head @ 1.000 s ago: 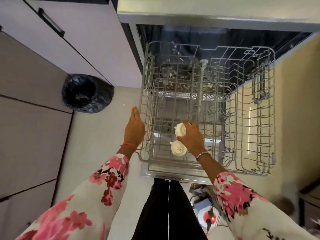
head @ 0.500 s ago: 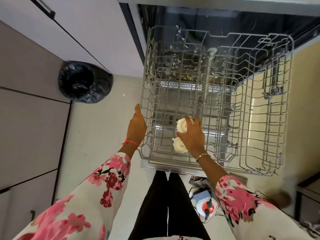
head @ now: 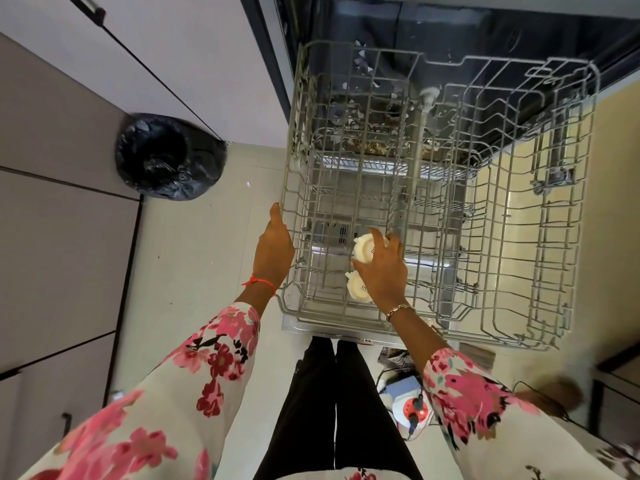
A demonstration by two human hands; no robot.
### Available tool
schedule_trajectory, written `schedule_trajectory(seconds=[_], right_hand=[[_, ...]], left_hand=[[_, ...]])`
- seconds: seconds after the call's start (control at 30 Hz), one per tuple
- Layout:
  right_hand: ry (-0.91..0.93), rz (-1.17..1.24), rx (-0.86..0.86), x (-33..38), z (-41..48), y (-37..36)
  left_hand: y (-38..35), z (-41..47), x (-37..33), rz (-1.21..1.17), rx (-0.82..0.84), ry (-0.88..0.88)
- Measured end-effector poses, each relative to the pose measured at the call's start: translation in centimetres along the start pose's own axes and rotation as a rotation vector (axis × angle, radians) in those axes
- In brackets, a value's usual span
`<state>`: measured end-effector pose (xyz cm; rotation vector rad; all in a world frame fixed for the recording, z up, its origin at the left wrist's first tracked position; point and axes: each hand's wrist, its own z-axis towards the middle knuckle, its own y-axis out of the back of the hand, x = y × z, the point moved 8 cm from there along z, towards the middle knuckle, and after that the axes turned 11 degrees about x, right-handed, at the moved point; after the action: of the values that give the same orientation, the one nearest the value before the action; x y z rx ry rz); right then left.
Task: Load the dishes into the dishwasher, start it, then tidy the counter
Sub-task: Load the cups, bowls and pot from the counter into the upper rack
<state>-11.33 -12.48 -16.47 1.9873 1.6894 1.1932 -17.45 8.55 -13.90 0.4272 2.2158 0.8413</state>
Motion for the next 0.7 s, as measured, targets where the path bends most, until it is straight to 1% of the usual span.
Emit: schedule_trajectory(seconds=[0.1, 0.27, 0.37, 0.5, 0.7], right_hand=[[0.001, -0.028, 0.028, -0.1, 0.5, -0.1], [0.021, -0.226, 0.094, 0.3, 1.3, -0.9], [0.014, -0.303, 0.122, 0.3, 1.5, -1.3], [0.004, -0.339, 0.132, 0.3, 1.7, -1.6], [0.014, -0.322, 0.144, 0.1, 1.8, -1.8]], left_hand=[[0.1, 0.0, -0.1, -0.004, -0.002, 0.007], [0.2, -0.1, -0.3, 0.006, -0.002, 0.004], [0.2, -0.1, -0.3, 0.007, -0.006, -0.001], [0.1, 0.0, -0.2, 0.004, -0.012, -0.002], [0.1, -0.1, -0.3, 0.01, -0.017, -0.009]])
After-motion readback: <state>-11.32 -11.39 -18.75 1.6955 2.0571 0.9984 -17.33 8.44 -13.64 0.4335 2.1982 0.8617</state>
